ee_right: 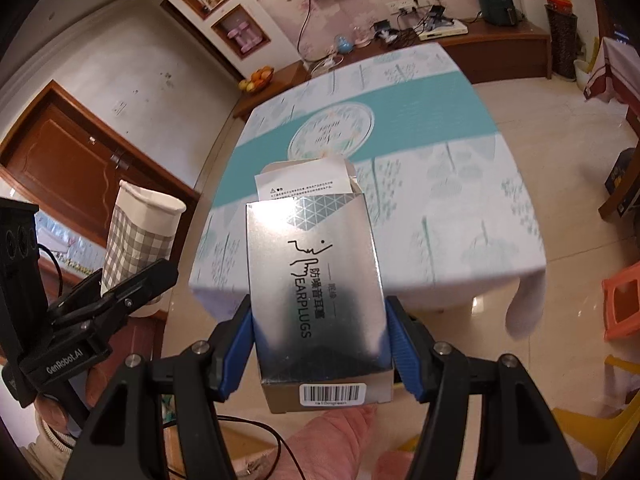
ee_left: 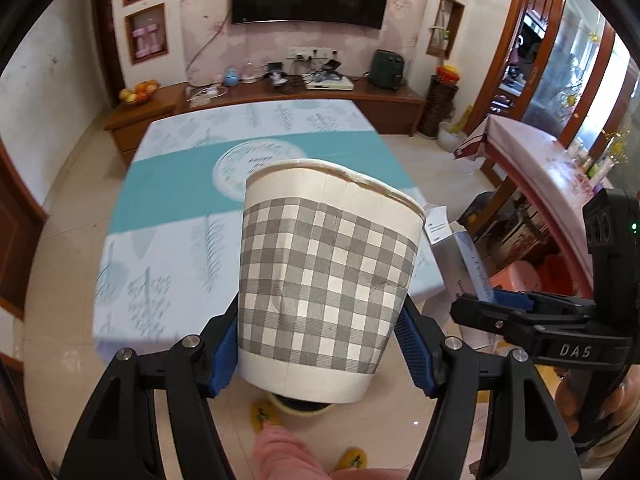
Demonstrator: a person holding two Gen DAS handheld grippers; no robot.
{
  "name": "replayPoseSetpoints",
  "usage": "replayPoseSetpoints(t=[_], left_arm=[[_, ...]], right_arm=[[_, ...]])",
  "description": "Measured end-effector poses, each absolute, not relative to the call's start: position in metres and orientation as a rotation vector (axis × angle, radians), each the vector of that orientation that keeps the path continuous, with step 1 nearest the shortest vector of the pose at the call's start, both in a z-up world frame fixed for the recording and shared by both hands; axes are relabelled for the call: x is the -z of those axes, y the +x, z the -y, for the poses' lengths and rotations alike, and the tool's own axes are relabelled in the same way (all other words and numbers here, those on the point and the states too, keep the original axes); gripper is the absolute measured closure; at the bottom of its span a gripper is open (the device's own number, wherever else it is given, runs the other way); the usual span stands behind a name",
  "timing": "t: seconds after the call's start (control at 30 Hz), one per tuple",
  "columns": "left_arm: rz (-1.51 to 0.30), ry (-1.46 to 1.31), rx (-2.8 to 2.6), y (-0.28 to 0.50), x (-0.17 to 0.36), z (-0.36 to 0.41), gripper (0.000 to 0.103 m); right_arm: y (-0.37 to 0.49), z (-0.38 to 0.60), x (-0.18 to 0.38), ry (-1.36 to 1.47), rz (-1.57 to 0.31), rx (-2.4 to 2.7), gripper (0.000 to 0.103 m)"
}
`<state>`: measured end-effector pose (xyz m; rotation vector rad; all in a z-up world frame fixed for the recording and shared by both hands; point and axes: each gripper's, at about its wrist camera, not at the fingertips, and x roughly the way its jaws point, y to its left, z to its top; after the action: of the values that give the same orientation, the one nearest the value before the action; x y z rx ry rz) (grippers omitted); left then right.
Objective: Collect trash
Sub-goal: 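Carry the paper cup and earplug box down over the black bin, then open both tools to drop the cup and earplug box into the bin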
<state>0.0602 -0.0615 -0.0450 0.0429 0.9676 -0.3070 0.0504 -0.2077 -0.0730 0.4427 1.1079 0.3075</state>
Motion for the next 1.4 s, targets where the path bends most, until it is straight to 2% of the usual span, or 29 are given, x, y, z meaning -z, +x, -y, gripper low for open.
replayPoseSetpoints(t=[0.3, 0.5, 0.9, 1.07, 1.2, 1.27, 1.33, 1.4], left_arm=[[-1.06, 0.034, 0.286, 0.012, 0.086, 0.048, 0.036], [-1.134, 0.015, 0.309, 0.011, 0.153, 0.049, 0.036], [-1.303, 0.01, 0.322, 0.048, 0.389, 0.043, 0.035], [-1.343, 0.025, 0.319, 0.066, 0.47, 0.044, 0.035], [-1.354, 0.056, 0.309, 0.075, 0.516, 0.046, 0.034], [-1.359, 0.061, 0.312, 0.077, 0.527, 0.048, 0.032], [-1.355, 0.069, 0.321, 0.076, 0.534, 0.051, 0.018], [-1.336, 0.079, 0.323, 0.073, 0.536, 0.053, 0.01]], right_arm=[[0.019, 0.179, 0.119, 0.471, -1.22, -0.318, 0.041], [0.005, 0.164, 0.185, 0.469, -1.324, -0.273, 0.041], [0.001, 0.167, 0.422, 0.606, -1.534, -0.064, 0.041], [0.004, 0.169, 0.487, 0.662, -1.55, 0.001, 0.041], [0.01, 0.165, 0.517, 0.672, -1.545, 0.018, 0.04], [0.013, 0.164, 0.526, 0.673, -1.542, 0.028, 0.04], [0.018, 0.163, 0.533, 0.682, -1.537, 0.032, 0.04], [0.021, 0.163, 0.536, 0.684, -1.53, 0.035, 0.04]])
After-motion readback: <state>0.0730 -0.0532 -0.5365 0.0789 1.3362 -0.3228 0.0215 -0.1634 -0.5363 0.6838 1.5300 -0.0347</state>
